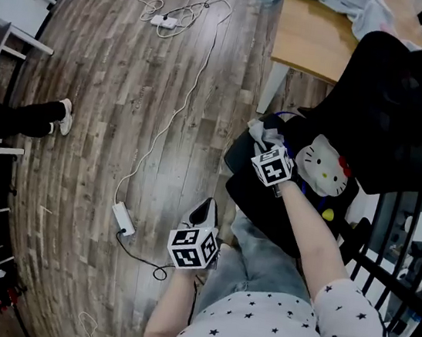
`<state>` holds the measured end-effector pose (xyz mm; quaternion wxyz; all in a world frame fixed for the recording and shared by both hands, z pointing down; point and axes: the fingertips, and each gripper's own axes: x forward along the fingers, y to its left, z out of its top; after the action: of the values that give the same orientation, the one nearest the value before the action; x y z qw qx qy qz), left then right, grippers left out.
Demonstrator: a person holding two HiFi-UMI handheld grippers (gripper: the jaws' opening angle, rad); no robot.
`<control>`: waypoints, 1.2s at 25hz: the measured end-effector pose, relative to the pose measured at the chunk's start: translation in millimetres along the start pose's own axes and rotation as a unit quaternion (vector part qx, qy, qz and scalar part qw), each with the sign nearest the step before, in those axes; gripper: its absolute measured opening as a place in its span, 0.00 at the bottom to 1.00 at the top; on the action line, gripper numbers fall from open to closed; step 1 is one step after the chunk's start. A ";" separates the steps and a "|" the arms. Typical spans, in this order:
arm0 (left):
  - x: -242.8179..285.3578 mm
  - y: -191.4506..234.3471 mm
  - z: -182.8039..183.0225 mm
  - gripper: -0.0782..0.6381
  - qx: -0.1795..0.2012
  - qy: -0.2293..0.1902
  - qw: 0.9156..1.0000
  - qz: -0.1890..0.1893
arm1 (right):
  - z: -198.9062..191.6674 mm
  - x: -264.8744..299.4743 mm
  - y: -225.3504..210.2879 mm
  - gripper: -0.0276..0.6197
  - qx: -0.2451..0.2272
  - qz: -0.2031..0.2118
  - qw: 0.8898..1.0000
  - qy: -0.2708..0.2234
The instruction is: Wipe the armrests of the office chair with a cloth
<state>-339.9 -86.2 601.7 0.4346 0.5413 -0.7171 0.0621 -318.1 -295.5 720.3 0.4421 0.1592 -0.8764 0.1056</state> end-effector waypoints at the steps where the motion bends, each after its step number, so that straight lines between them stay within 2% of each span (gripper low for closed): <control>1: -0.9 -0.3 -1.7 0.11 -0.001 0.001 1.000 -0.001 | -0.7 -0.5 3.3 0.08 -0.001 0.001 1.000 0.001; 21: -15.4 1.0 -24.6 0.11 -0.005 0.003 1.000 -0.008 | -9.2 -7.1 59.1 0.08 -0.020 0.028 0.999 -0.003; 30: -29.0 6.7 -39.1 0.11 -0.011 -0.001 1.000 -0.009 | -15.7 -12.8 89.8 0.08 -0.044 0.039 0.998 0.002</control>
<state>-322.7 -40.7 608.3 0.4405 0.5431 -0.7130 0.0500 -332.7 -204.7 715.2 0.4457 0.1049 -0.8851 0.0840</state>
